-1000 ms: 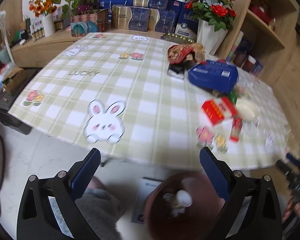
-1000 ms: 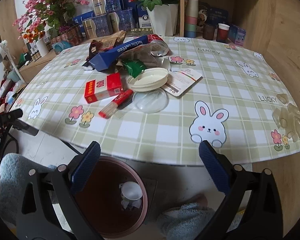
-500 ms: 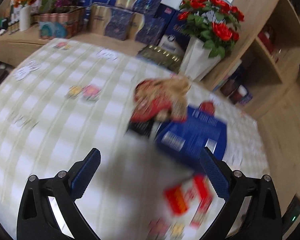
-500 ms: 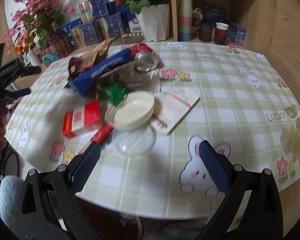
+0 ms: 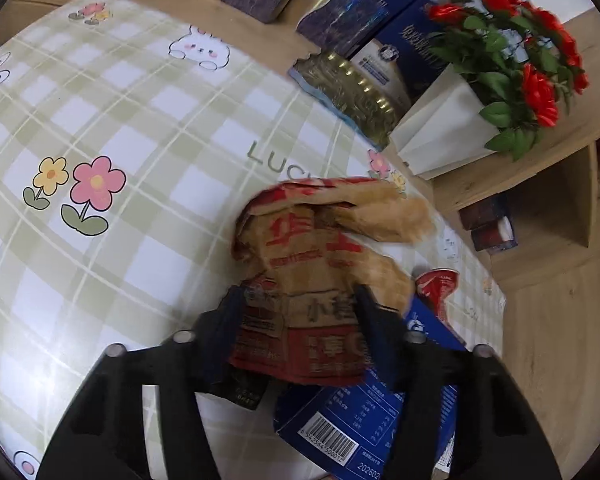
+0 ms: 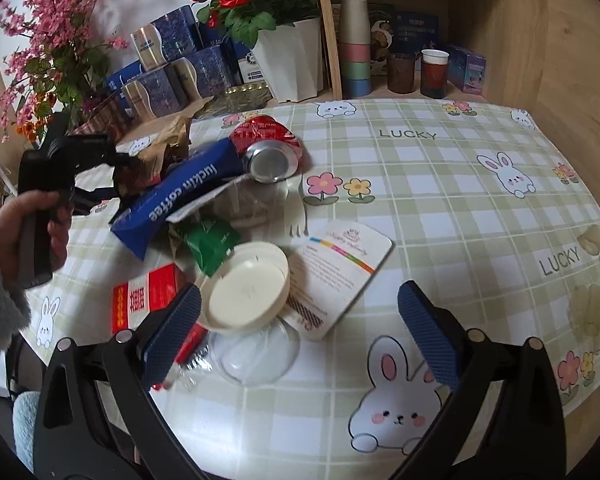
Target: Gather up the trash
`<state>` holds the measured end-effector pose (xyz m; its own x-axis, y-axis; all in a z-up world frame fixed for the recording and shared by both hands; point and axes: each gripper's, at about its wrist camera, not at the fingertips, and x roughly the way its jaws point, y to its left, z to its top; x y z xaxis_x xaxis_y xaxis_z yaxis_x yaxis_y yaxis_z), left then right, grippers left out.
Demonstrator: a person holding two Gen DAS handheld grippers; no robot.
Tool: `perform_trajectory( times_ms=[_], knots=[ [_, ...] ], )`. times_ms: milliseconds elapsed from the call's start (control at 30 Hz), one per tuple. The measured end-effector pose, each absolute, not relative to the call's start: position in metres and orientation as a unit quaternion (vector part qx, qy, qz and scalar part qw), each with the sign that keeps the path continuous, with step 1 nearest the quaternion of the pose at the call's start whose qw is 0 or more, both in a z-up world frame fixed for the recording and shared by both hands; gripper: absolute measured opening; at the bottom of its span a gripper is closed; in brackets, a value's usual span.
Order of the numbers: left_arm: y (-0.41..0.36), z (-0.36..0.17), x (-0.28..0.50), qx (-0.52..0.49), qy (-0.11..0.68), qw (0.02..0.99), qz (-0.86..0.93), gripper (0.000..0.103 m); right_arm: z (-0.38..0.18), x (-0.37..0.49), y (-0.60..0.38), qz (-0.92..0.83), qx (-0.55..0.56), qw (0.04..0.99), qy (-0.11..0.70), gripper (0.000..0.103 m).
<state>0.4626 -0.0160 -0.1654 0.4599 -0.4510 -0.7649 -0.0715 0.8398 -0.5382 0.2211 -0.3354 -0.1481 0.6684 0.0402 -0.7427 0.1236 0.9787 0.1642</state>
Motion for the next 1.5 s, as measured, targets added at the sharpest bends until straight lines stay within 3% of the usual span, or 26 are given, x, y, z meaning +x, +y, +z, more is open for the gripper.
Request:
perform_trajectory(
  times_ms=[100, 300, 367, 400, 533, 700, 733, 800, 1367, 1500],
  knots=[
    [-0.015, -0.148, 0.454, -0.203, 0.490, 0.839, -0.120, 0.036, -0.147, 0.227, -0.331, -0.014, 0.097, 0.910, 0.404, 0.097],
    [0.003, -0.107, 0.426, -0.160, 0.442, 0.872, -0.139, 0.035, -0.147, 0.248, -0.322, 0.043, 0.141, 0.906, 0.396, 0.097],
    [0.010, -0.095, 0.412, -0.156, 0.427, 0.878, -0.146, 0.035, -0.145, 0.253, -0.316, 0.048, 0.142, 0.907, 0.393, 0.092],
    [0.012, -0.089, 0.405, -0.152, 0.420, 0.882, -0.150, 0.035, -0.144, 0.256, -0.313, 0.052, 0.142, 0.907, 0.394, 0.084],
    [0.026, -0.077, 0.357, -0.121, 0.395, 0.896, -0.164, 0.035, -0.143, 0.257, -0.298, 0.071, 0.134, 0.903, 0.402, 0.083],
    [0.057, -0.094, 0.306, -0.145, 0.403, 0.891, -0.147, 0.035, -0.158, 0.249, -0.258, 0.106, 0.096, 0.891, 0.431, 0.084],
    [0.062, -0.099, 0.299, -0.150, 0.407, 0.890, -0.141, 0.035, -0.160, 0.248, -0.250, 0.111, 0.089, 0.889, 0.436, 0.092],
    [0.075, -0.112, 0.285, -0.163, 0.419, 0.884, -0.128, 0.035, -0.163, 0.248, -0.233, 0.123, 0.070, 0.888, 0.437, 0.097],
    [0.088, -0.141, 0.248, -0.183, 0.436, 0.873, -0.118, 0.035, -0.208, 0.277, -0.177, 0.091, -0.055, 0.862, 0.495, 0.097],
    [0.086, -0.139, 0.242, -0.179, 0.434, 0.874, -0.122, 0.035, -0.200, 0.271, -0.183, 0.098, -0.042, 0.871, 0.480, 0.089]
  ],
)
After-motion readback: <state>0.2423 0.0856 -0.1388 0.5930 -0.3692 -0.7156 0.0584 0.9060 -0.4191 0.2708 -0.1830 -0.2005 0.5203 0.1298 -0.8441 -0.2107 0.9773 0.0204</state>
